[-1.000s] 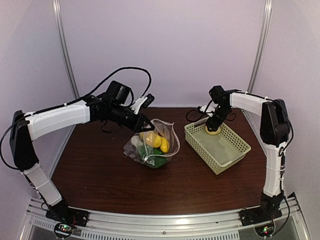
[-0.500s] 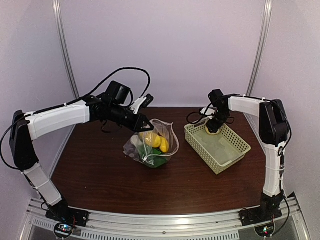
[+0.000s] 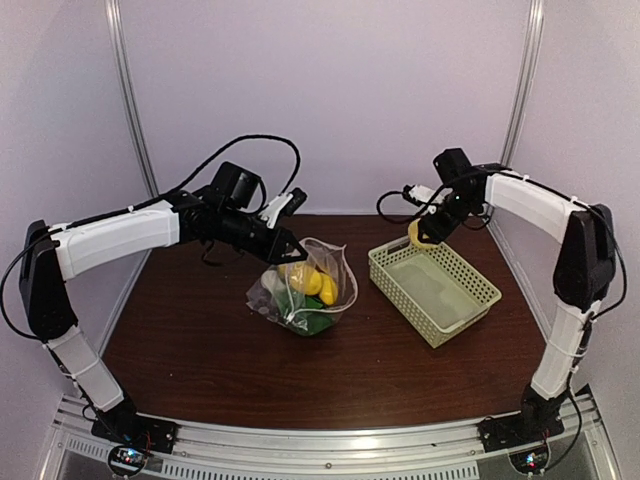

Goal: Place the food in the zip-top bag and seal the zipper
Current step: Pick up the fake fruit from the bin, then place the fake fruit in the zipper food storage bag.

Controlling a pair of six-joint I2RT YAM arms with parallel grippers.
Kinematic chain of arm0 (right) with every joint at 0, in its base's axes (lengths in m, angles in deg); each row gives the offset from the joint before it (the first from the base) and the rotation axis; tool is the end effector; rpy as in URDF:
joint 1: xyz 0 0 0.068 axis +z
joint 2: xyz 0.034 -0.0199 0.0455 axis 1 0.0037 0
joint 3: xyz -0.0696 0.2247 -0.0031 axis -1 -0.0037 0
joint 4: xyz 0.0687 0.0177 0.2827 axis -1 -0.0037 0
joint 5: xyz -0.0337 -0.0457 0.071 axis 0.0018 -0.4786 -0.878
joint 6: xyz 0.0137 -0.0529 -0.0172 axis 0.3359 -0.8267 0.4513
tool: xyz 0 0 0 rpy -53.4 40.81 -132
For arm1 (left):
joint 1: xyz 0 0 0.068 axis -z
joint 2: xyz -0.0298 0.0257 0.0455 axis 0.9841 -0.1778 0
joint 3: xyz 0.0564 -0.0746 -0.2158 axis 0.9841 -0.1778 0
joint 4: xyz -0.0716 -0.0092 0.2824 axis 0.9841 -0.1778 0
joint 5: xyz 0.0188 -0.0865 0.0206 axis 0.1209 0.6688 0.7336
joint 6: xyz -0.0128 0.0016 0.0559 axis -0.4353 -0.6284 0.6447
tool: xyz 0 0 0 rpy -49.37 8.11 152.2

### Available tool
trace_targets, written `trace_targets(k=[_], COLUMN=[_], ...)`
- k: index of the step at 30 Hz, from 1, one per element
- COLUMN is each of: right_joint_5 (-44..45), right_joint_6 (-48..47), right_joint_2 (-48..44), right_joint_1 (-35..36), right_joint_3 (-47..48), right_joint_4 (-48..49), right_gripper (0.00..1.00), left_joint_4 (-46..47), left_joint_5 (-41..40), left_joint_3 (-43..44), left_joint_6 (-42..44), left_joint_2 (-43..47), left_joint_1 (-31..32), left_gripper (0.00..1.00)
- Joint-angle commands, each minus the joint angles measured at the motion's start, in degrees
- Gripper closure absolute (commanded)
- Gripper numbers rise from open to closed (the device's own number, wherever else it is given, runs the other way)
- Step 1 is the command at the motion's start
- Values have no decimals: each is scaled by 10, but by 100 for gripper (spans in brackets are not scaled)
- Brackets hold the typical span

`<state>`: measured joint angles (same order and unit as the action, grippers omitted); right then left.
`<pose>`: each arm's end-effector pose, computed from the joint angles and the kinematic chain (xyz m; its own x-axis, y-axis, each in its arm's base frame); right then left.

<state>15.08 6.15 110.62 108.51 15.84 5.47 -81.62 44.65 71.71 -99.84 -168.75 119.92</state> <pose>0.4115 0.1428 0.2192 -0.5810 -0.6664 -0.4673 -0.6864 0.7097 -0.1587 0.2986 -0.2753 0.2513 -0.7105 0.2848 -0.6435 0.6653 0.5698 -0.4824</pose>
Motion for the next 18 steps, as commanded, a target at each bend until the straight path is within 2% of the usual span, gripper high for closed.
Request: trace_targets(k=[1, 3, 8, 14, 18], right_joint_5=[-146, -196, -299, -346, -352], right_joint_6=[27, 20, -74, -127, -121], right_joint_2=[-105, -117, -102, -63, -12], right_joint_1=[19, 46, 153, 236, 281], right_joint_3=[14, 31, 128, 184, 223], right_joint_4=[-50, -75, -198, -243, -248], right_gripper=[61, 61, 61, 59, 59], left_joint_4=[27, 27, 32, 35, 45], left_joint_5=[6, 9, 13, 24, 32], left_joint_3=[-3, -2, -4, -6, -10], left_joint_6=[-2, -3, -4, -4, 0], left_joint_2=[-7, -8, -7, -2, 10], left_joint_1=[-12, -15, -22, -24, -25], left_gripper=[100, 100, 100, 100, 100])
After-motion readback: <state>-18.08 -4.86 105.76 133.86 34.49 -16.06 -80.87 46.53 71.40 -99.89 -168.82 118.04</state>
